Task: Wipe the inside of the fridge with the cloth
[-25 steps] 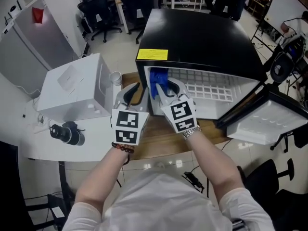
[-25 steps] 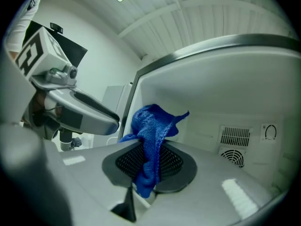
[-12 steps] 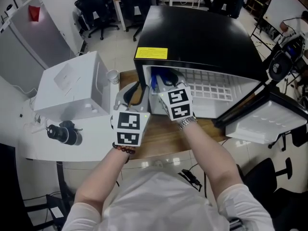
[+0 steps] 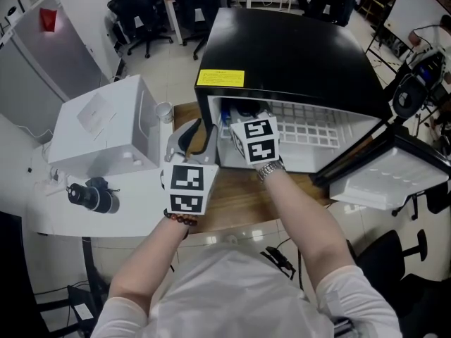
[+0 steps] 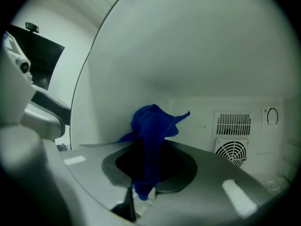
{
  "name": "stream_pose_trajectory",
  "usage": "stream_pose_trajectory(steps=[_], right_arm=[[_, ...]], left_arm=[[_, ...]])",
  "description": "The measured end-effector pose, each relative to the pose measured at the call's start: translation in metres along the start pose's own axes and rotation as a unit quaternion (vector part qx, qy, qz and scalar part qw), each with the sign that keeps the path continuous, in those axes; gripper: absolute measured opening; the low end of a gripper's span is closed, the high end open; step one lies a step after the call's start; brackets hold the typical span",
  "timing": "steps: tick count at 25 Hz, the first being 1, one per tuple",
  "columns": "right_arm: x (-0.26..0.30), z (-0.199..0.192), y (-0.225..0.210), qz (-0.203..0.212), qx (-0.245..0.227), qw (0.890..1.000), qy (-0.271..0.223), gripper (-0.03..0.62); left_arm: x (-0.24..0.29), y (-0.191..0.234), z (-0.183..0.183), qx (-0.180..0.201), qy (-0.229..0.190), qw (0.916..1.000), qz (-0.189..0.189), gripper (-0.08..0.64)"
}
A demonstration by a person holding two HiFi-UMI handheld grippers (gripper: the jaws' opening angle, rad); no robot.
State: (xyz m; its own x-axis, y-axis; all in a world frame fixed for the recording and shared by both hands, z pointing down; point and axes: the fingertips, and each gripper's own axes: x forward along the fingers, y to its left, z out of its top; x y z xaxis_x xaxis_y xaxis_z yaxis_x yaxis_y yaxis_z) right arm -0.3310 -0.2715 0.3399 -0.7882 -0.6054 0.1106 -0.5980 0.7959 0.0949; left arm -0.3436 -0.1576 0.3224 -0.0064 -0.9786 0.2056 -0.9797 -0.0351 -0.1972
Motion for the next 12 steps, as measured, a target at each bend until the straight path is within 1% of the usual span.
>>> stream_pose_trajectory(steps=[8,12], right_arm=[[0.011,0.000,-0.011,-0.024,0.010,1.000,0.009,0.067],[0.014,0.000,-0.015,-0.037,0.014,0.999,0.016,0.067]], left_arm=[[0.006,-0.002,0.000,-0.003,0.000,0.9999,-0.013,0.129],[0.005,-0.004,-0.001,-0.002,0.003,0.9998,-0.018,0.147]])
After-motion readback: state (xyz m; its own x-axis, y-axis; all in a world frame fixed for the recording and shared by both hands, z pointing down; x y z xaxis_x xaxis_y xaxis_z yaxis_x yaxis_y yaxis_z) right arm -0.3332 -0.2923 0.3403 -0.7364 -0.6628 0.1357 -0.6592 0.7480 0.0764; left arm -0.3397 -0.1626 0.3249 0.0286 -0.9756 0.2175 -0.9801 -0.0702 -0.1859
